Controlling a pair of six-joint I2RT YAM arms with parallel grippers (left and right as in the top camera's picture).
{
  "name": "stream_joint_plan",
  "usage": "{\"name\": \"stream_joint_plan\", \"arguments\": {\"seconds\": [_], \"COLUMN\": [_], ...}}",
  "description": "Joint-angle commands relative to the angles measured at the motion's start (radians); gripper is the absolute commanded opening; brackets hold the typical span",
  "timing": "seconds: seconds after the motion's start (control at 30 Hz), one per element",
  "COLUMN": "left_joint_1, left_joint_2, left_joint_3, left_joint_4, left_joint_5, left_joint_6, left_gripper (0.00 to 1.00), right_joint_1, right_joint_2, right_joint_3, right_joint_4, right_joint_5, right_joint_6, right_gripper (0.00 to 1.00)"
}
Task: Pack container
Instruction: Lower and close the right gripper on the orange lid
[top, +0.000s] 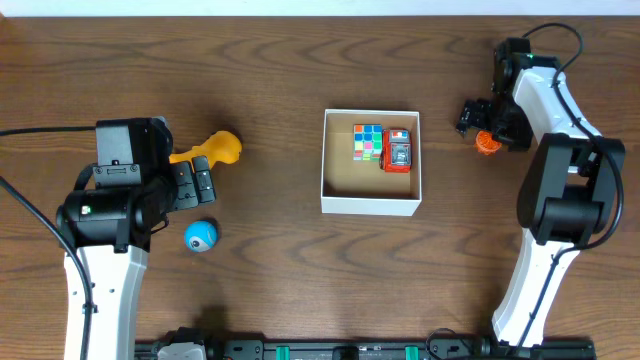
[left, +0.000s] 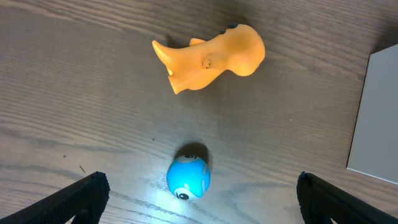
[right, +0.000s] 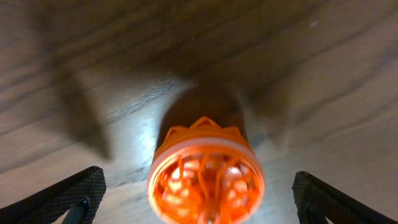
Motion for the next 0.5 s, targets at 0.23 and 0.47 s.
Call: {"name": "stream_joint_plan", "arguments": {"seconds": [0.23, 0.47], "left_joint_1": [0.007, 0.007], "left_joint_2": [-0.001, -0.001], "left_joint_3": [0.020, 0.020], "left_joint_4": [-0.003, -0.003], "left_joint_5": [-0.002, -0.002], "left_joint_6": [-0.009, -0.009], "left_gripper": [0.98, 0.98], "right_joint_1": [-0.013, -0.013], "right_joint_2": [0.034, 0.034], "right_joint_3": [-0.003, -0.003], "right_joint_4": [0.023, 0.021], "right_joint_5": [-0.018, -0.018], "right_joint_6": [-0.048, -0.048], "right_gripper": [0.94, 0.73]}}
